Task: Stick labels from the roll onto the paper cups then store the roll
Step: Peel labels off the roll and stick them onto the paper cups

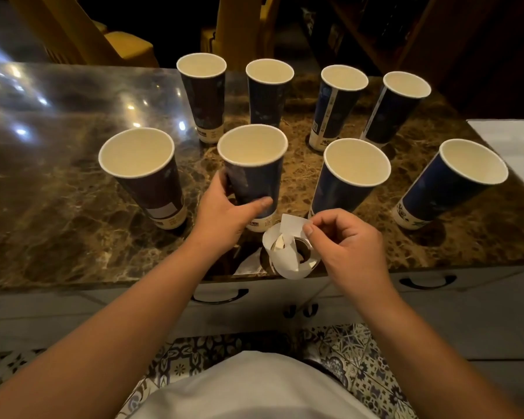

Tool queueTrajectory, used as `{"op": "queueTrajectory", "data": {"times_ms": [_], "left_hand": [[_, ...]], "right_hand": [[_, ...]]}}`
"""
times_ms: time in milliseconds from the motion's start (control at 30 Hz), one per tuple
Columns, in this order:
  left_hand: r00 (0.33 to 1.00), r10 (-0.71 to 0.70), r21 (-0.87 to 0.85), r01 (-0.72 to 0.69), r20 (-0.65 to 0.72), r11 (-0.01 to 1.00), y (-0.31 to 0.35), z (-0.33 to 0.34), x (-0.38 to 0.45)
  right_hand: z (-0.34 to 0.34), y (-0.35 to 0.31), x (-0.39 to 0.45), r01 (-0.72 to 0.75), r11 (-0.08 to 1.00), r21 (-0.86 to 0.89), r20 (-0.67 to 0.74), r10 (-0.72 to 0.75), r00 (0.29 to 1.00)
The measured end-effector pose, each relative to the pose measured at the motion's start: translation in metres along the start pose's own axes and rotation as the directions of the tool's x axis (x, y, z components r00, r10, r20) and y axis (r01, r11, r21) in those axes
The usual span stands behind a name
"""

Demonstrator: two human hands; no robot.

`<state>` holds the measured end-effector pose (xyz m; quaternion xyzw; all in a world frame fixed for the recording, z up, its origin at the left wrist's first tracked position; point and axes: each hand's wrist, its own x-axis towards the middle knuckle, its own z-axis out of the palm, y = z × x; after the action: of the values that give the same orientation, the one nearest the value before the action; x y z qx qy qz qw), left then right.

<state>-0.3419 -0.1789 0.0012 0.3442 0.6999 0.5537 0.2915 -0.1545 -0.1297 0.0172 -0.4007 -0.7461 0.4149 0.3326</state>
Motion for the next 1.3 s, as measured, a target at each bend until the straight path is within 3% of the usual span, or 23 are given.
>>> {"op": "queueTrajectory", "data": {"times_ms": [133, 267, 533, 800, 967, 1100, 1200, 1300], "left_hand": [[1.000, 0.016, -0.117, -0.014, 0.018, 0.993, 0.023, -0.015, -0.016], [0.982, -0.076, -0.209, 0.111, 0.170, 0.972, 0.031, -0.019, -0.032], [0.957, -0.105, -0.346, 0.199, 0.272, 0.917, 0.028, -0.021, -0.055], [0.955, -0.008, -0.284, 0.097, 0.298, 0.954, 0.025, -0.033, -0.066], [0.919, 0.020, -0.356, 0.133, 0.394, 0.925, 0.022, -0.039, -0.068], [0.882, 0.061, -0.353, 0.123, 0.467, 0.927, 0.022, -0.042, -0.068], [0.869, 0.054, -0.356, 0.144, 0.491, 0.923, 0.022, -0.041, -0.066], [0.903, 0.028, -0.297, 0.112, 0.429, 0.948, 0.023, -0.041, -0.063]], "right_hand": [[-0.003, -0.019, 0.000, -0.022, 0.993, 0.113, 0.040, 0.018, 0.999], [0.002, -0.039, 0.002, -0.024, 0.978, 0.208, 0.107, 0.002, 0.994], [0.016, -0.046, -0.005, -0.052, 0.971, 0.234, 0.139, 0.020, 0.990], [0.017, -0.047, -0.008, -0.038, 0.987, 0.157, 0.172, 0.011, 0.985], [0.010, -0.047, -0.005, -0.171, 0.971, 0.167, 0.266, 0.123, 0.956], [0.001, -0.046, -0.002, -0.250, 0.928, 0.277, 0.384, 0.131, 0.914], [0.000, -0.045, 0.000, -0.237, 0.932, 0.275, 0.403, 0.112, 0.908], [0.001, -0.046, 0.004, -0.192, 0.950, 0.245, 0.375, 0.090, 0.923]]}}
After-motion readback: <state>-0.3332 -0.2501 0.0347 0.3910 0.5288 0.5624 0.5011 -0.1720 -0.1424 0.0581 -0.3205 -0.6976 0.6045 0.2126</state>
